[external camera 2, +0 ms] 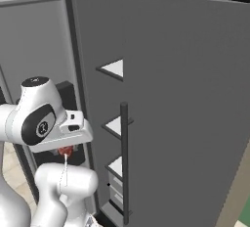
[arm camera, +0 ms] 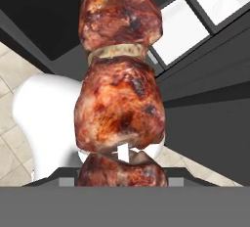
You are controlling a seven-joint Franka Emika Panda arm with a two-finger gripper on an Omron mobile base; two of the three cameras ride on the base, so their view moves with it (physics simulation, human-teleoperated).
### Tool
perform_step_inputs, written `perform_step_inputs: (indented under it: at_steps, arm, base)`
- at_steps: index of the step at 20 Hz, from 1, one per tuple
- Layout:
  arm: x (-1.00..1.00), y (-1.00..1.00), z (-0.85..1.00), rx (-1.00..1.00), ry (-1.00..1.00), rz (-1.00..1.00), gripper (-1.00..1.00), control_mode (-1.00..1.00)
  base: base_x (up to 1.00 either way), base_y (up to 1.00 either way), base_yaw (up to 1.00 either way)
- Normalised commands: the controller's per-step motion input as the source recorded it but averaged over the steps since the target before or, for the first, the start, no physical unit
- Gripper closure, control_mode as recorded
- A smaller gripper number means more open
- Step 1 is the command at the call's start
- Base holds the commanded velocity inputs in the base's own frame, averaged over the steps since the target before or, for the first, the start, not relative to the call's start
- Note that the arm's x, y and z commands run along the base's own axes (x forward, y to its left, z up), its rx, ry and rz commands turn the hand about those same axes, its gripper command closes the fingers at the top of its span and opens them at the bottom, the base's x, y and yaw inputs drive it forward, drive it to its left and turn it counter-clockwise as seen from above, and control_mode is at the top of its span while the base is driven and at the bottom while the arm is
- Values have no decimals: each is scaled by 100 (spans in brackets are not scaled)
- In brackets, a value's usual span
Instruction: Store the kebab skewer in the freezer for long-term storage. Close the freezer door after placing the cooked food.
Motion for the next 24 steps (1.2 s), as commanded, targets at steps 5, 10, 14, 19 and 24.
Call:
perform_step_inputs:
  at_steps: [5,10,14,19,24]
  arm:
    - [0,0,0,0,0,0,100,100]
    - [0,0,0,0,0,0,100,100]
    - [11,0,0,0,0,0,100,-100]
    - [32,1,0,0,0,-5,100,-100]
    - [63,-1,-7,0,3,-32,100,-100]
  base:
    - [0,6,0]
    - [0,8,0]
    - [3,1,0]
    - [0,0,0]
    - [0,0,0]
